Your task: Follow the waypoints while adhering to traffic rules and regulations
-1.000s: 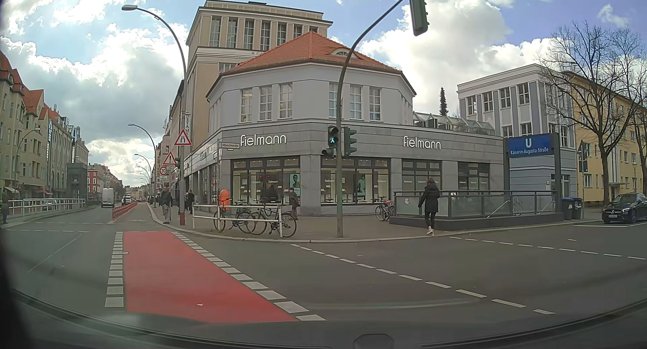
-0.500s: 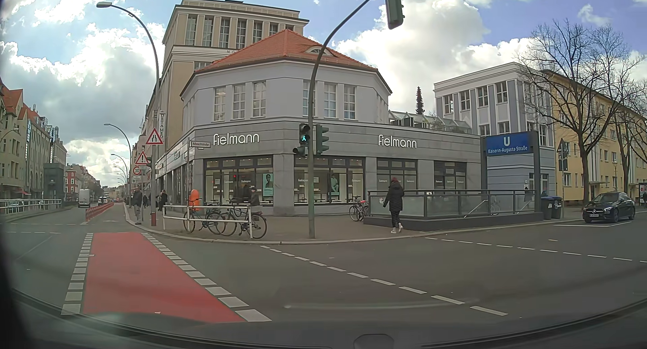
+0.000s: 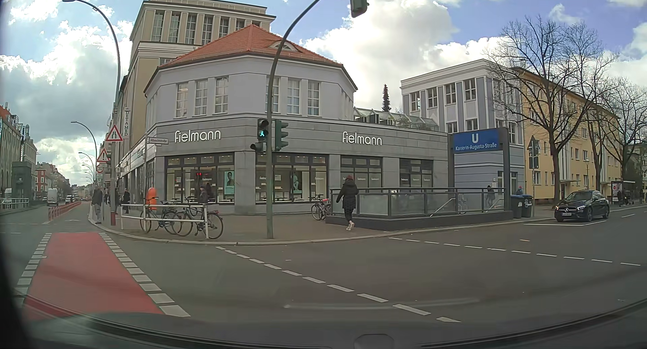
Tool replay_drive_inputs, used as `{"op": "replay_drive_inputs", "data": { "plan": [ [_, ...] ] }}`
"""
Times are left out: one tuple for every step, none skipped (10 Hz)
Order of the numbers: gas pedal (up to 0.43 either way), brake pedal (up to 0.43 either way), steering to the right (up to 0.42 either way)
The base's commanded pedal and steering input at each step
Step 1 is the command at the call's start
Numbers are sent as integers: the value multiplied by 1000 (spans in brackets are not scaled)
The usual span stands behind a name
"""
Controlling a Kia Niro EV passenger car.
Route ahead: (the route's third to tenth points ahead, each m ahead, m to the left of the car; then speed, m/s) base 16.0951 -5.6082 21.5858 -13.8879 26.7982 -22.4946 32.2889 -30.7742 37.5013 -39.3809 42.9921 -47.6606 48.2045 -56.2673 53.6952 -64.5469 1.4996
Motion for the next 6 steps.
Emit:
{"op": "replay_drive_inputs", "data": {
  "plan": [
    [110,37,581],
    [118,37,567],
    [118,30,553],
    [118,37,537],
    [130,37,529],
    [130,30,516]
  ]
}}
